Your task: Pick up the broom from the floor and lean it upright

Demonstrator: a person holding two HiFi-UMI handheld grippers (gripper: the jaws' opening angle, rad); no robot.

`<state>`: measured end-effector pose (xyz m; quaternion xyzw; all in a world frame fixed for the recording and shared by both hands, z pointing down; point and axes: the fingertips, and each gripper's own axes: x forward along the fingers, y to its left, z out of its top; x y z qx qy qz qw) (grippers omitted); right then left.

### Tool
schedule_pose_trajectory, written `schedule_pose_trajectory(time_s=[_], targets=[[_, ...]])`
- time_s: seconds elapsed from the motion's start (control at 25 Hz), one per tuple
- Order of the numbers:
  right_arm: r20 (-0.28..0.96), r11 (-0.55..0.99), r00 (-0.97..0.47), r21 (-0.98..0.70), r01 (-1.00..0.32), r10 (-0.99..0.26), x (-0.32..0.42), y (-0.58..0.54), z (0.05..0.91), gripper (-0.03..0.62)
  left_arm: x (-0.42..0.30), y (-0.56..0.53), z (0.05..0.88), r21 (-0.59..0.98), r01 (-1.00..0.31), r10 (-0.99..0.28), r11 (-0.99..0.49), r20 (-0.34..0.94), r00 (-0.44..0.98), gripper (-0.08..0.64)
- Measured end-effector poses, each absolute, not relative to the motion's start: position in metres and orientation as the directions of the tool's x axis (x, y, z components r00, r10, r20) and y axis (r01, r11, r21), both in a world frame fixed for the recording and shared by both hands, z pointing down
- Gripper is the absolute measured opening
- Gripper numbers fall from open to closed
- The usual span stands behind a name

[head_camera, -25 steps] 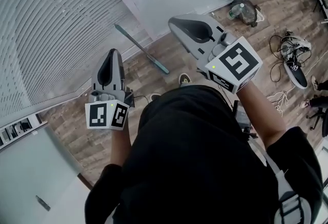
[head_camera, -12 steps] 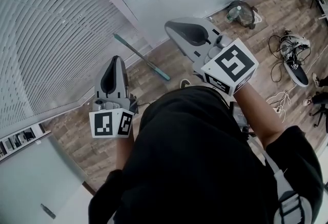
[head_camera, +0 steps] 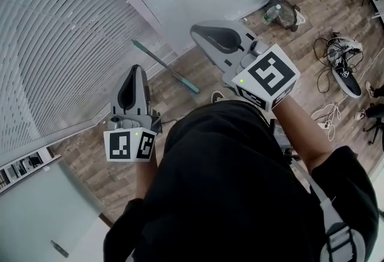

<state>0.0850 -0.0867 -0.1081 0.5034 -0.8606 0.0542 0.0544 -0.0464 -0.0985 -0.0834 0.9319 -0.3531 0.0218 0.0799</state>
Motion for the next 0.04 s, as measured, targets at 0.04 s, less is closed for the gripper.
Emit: schedule_pose_trajectory(time_s=[0.04], targets=[[0.15,0.484,-0.485,-0.039,-0.874,-0.862,0.0852,-0.0868,-0.1079,0.018,-0.0464,-0.0987,-0.0835,0.135,-0.659,-0.652,-0.739,0.098,0.752,0.021]])
